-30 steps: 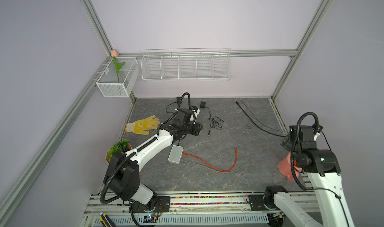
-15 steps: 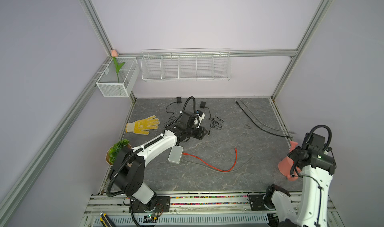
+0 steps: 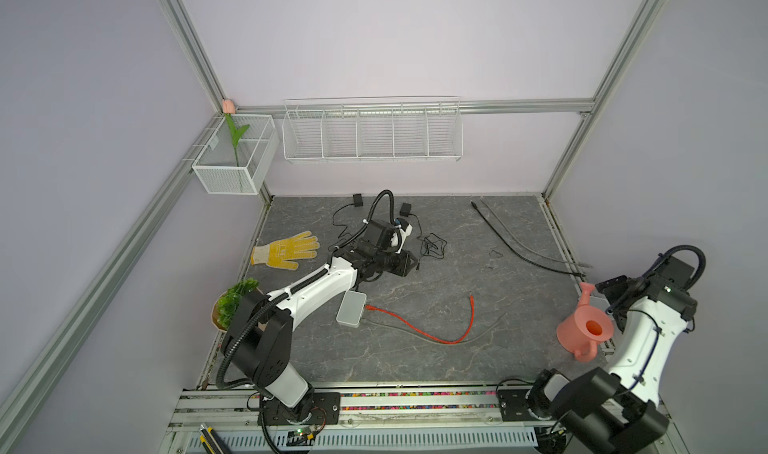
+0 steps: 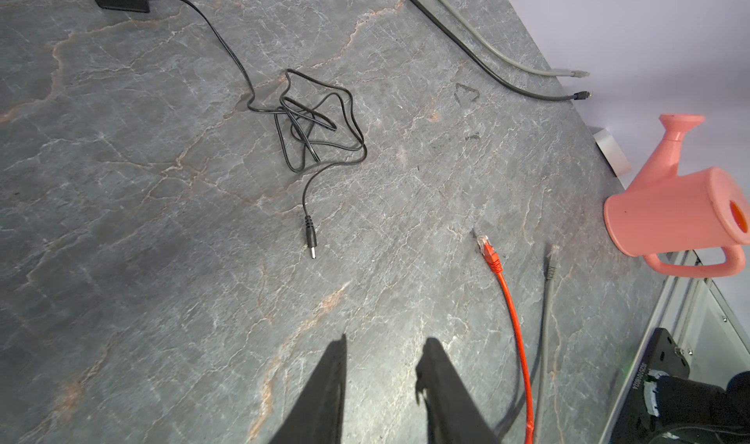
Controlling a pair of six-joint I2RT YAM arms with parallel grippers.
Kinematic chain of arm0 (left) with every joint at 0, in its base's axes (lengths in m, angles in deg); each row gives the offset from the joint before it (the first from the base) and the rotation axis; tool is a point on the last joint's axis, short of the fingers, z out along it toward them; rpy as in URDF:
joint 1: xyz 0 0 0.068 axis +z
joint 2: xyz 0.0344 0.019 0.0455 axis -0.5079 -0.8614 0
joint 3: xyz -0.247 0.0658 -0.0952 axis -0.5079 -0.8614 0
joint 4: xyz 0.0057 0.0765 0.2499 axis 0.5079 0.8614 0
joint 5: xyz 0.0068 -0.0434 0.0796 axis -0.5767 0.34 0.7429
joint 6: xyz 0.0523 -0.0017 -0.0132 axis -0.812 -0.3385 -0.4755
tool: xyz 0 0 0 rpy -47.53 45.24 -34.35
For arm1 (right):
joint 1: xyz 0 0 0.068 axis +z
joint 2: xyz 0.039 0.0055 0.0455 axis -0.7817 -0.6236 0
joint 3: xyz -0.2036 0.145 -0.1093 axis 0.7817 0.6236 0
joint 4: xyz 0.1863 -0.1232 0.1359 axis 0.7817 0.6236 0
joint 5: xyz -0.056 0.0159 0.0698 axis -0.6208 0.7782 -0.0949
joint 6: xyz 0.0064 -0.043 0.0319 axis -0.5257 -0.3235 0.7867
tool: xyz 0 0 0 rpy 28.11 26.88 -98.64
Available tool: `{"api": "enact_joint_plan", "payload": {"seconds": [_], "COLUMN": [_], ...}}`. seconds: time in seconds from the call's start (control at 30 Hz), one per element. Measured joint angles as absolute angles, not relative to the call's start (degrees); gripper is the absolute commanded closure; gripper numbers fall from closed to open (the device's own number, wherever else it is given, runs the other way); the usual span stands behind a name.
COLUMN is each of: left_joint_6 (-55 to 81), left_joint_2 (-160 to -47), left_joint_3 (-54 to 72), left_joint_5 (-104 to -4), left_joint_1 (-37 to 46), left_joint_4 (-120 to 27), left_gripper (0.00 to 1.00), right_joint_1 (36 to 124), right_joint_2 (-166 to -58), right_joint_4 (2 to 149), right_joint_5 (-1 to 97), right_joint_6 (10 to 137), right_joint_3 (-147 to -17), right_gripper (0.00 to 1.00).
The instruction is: Insert the plug into the switch port
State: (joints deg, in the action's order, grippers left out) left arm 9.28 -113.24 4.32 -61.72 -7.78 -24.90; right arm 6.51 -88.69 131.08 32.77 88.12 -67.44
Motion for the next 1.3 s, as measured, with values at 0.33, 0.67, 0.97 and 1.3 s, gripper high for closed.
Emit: {"api": "enact_joint_plan", "payload": {"seconds": [0.33, 0.67, 0.97, 1.3], "left_joint_6": [9.24, 9.02, 8.93, 8.1], "left_joint_2": [-115.58, -117.18, -118.07, -118.77], "left_joint_3": [6.72, 8.43, 8.8, 10.42], "left_joint_5": [-61.72, -61.7, -61.68, -61.54], "left_joint_1": [-7.8, -7.8, -7.8, -7.8], "left_joint_4": [-23.15, -22.32, -21.47, -20.38], "left_gripper": [0.67, 0.67, 0.67, 0.67], "right_joint_1": [6.12, 6.36, 8.33, 9.4], "right_joint_2": [-99.18, -107.79, -115.96, -120.84], "right_joint_4": [125.64, 119.59, 117.84, 117.71], "right_joint_5": [31.87, 32.14, 31.9, 31.48], "right_joint_6": [90.02, 90.07, 90.0, 90.07], "right_joint_3": [-69.43, -69.49, -71.02, -72.84], "right_gripper": [0.11, 0.09, 0.03, 0.01]}}
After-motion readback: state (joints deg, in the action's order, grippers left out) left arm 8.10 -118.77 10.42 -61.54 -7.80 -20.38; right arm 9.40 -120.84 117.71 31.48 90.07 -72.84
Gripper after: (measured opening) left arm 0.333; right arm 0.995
